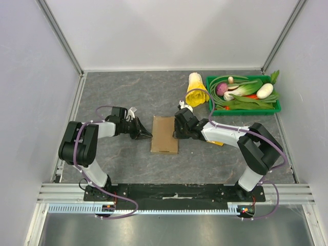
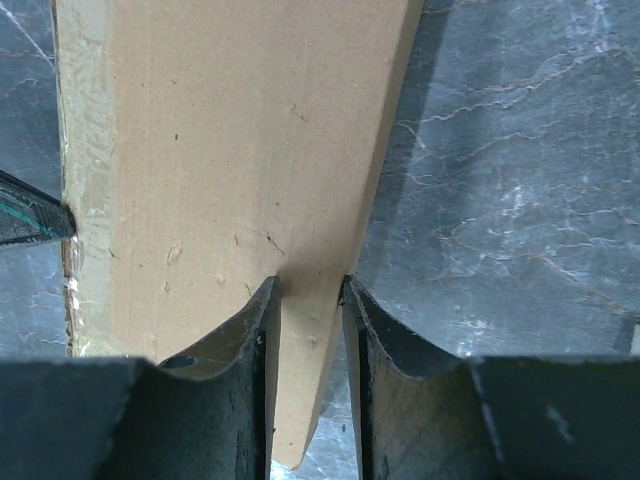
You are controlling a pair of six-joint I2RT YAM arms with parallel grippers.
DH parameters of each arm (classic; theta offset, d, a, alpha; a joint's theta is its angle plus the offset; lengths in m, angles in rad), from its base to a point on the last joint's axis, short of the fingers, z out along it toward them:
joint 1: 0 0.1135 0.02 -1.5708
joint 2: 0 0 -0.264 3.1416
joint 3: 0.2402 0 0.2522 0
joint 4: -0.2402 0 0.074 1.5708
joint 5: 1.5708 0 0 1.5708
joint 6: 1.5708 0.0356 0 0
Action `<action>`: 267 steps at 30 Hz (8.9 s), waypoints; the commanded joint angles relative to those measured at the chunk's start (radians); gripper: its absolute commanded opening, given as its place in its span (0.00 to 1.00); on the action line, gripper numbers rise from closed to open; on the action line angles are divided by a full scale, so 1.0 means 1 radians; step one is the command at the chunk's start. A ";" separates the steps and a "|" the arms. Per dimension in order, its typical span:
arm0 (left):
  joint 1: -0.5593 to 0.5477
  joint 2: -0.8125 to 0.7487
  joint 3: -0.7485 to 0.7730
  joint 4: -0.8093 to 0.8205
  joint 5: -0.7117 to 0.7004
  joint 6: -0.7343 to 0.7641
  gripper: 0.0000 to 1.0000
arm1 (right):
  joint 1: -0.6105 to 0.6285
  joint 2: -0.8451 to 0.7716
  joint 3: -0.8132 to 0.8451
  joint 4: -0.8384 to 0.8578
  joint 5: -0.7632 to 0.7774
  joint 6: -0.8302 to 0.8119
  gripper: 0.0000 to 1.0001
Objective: Unpack the express box
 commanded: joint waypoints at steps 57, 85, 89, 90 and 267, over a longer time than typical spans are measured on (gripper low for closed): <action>-0.100 -0.004 0.186 -0.304 -0.330 0.171 0.20 | -0.016 0.043 -0.034 -0.042 0.019 0.020 0.32; -0.119 0.021 0.232 -0.355 -0.369 0.174 0.02 | -0.018 0.063 -0.054 -0.074 0.036 0.050 0.27; -0.041 0.039 0.169 -0.274 -0.226 0.118 0.02 | -0.024 0.052 -0.068 -0.073 0.036 0.058 0.29; -0.031 0.057 0.160 -0.255 -0.194 0.105 0.02 | -0.021 0.049 -0.068 -0.071 0.033 0.059 0.29; 0.012 -0.275 0.442 -0.579 0.087 0.162 0.02 | 0.088 0.012 0.216 -0.228 0.209 -0.117 0.64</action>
